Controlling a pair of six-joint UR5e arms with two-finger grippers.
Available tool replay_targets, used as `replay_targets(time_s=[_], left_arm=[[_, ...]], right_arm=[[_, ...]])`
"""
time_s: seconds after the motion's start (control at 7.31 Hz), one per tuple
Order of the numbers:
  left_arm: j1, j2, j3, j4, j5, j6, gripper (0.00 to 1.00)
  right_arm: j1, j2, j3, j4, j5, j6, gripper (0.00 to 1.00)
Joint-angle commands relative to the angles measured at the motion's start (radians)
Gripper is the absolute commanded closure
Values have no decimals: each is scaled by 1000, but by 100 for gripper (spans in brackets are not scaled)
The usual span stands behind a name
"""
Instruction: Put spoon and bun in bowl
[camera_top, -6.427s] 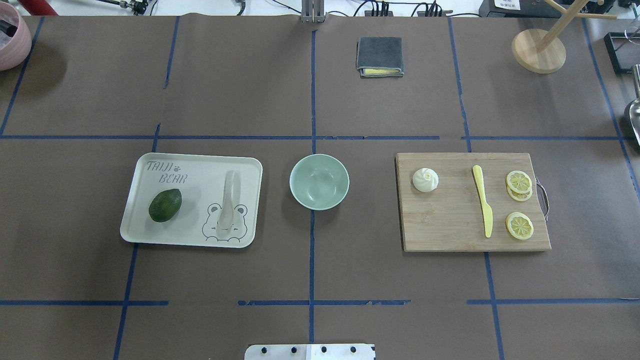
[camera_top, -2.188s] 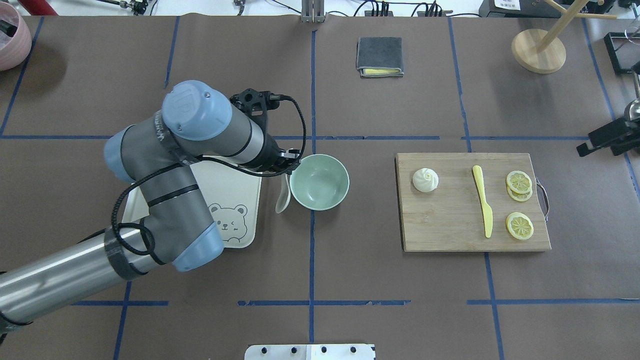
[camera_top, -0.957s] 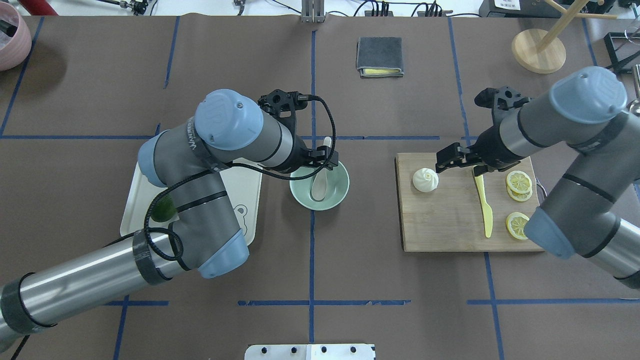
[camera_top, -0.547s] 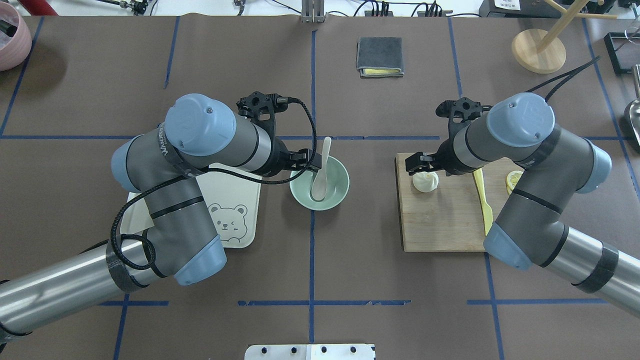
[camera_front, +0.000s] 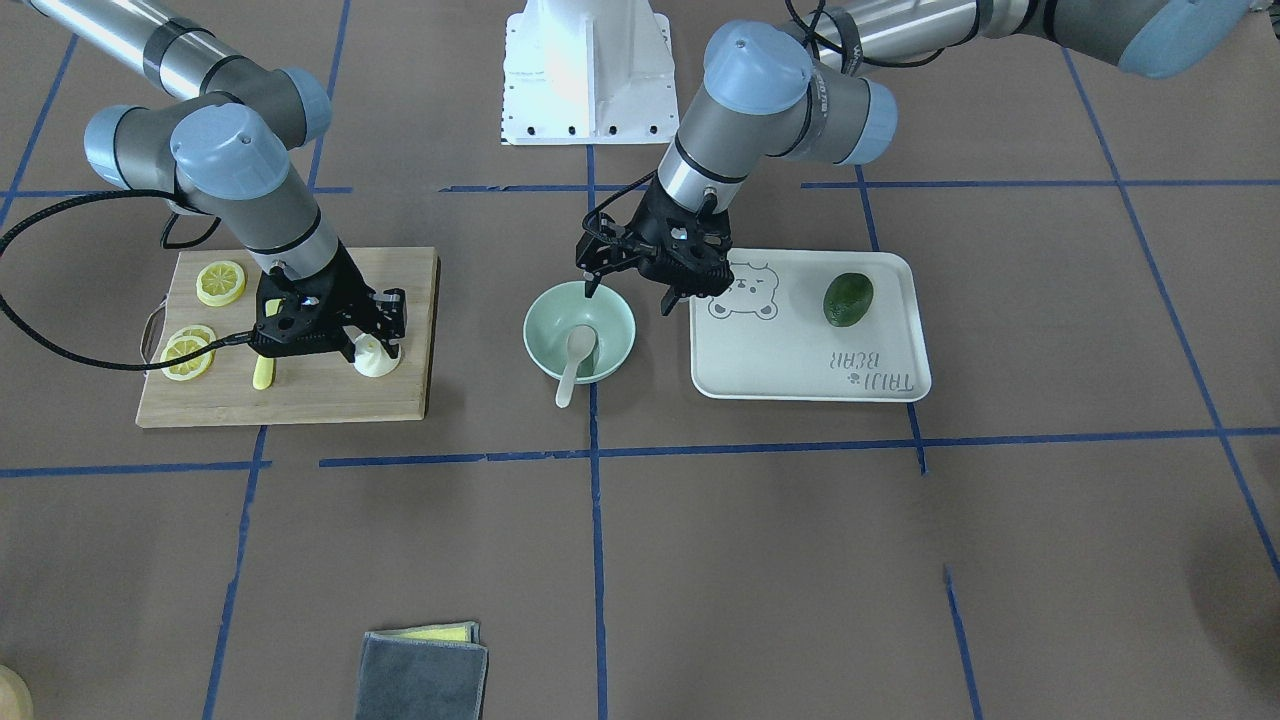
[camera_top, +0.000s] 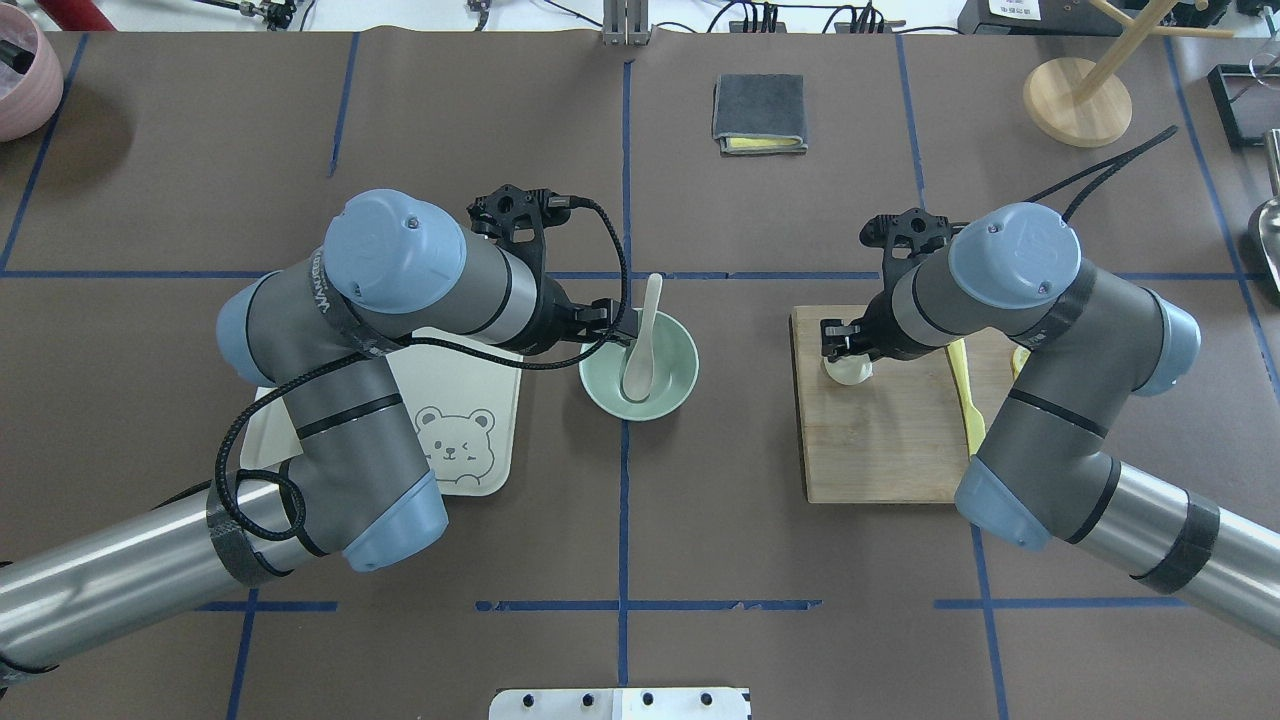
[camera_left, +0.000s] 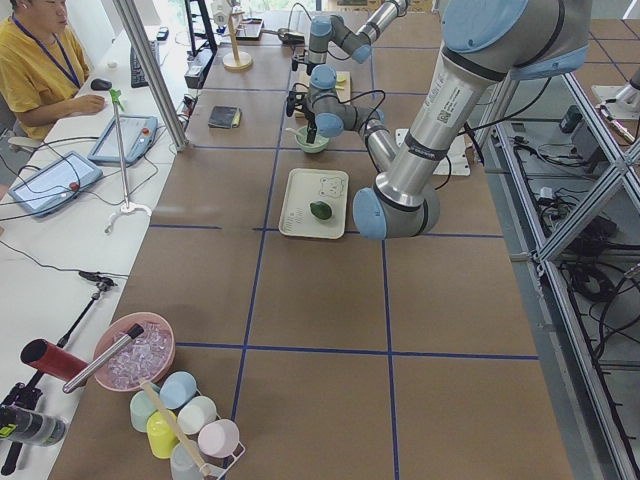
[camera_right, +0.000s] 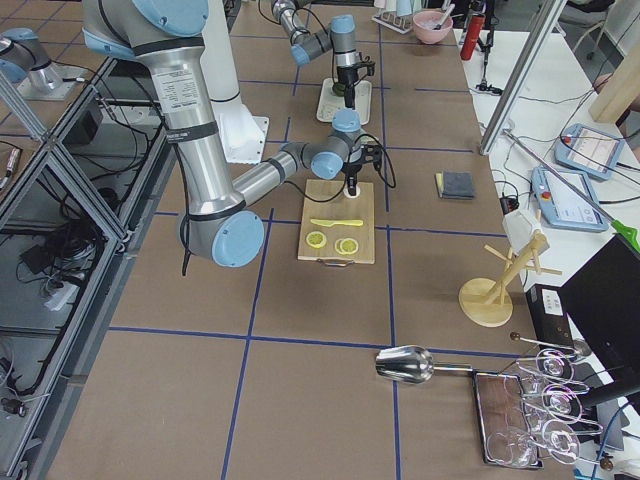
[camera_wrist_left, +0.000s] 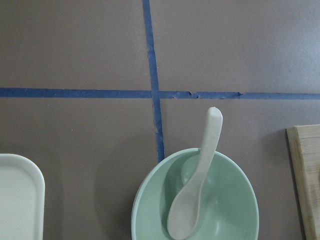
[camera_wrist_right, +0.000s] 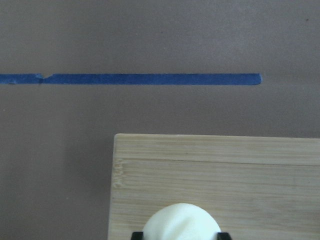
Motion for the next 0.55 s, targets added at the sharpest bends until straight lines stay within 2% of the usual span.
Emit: replay_targets(time_s=[0.0, 0.14, 0.27, 0.41], left_arm=[[0, 0, -2, 0, 0, 0, 1], [-6, 0, -9, 0, 2, -1, 1], [-32, 37, -56, 0, 2, 0, 1], [-70, 131, -149, 0, -2, 21, 1]], right_arm=[[4, 2, 20, -15, 2, 0, 100], [13, 11, 49, -50, 1, 1, 100], [18, 85, 63, -125, -1, 12, 100], [13, 182, 60, -183, -2, 135, 100]])
